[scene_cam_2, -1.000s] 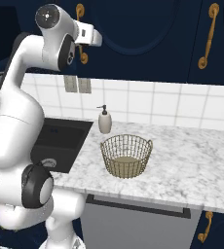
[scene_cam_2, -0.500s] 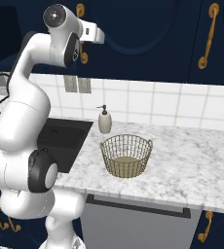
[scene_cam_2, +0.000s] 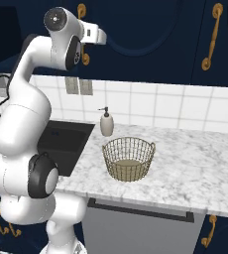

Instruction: Open the cabinet, pick up the bread from the cabinet and place it in the basket. Then move the basket to the dining counter.

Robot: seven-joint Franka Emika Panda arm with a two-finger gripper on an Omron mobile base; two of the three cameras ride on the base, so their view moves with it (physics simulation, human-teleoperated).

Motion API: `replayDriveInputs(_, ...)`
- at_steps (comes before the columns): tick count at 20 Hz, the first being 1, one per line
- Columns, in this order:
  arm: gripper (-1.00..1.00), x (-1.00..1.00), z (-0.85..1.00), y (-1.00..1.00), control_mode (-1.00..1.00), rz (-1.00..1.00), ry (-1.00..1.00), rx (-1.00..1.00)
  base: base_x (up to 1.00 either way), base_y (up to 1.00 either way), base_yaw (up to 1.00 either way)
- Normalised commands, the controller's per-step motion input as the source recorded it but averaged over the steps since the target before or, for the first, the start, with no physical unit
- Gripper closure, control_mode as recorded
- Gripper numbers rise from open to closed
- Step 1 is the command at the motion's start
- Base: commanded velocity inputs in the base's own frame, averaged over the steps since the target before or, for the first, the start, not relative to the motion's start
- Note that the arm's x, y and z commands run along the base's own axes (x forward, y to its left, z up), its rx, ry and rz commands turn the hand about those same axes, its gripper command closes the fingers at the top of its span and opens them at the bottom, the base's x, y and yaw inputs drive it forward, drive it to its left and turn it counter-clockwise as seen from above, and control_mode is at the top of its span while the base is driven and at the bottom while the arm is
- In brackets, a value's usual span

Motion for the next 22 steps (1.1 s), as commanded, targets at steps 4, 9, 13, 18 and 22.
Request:
replayDriveInputs(4, 1.00, 0.23, 0.00, -0.06, -1.00, 0.00, 0.00, 0.00, 0.00, 0.00, 0.00)
replayDriveInputs(9, 1.00, 0.02, -0.04, -0.83, -1.00, -0.03, 0.00, 0.00, 0.00, 0.00, 0.00)
replayDriveInputs(13, 1.00, -0.09, -0.08, -1.00, -1.00, -0.17, -0.05, 0.00, 0.00, 0.00, 0.00)
replayDriveInputs(18, 1.00, -0.24, -0.02, -1.00, -1.00, -0.18, -0.01, 0.00, 0.00, 0.00, 0.00)
replayDriveInputs(22, 1.00, -0.19, 0.00, -1.00, -1.00, -0.15, 0.04, 0.09, 0.00, 0.00, 0.00)
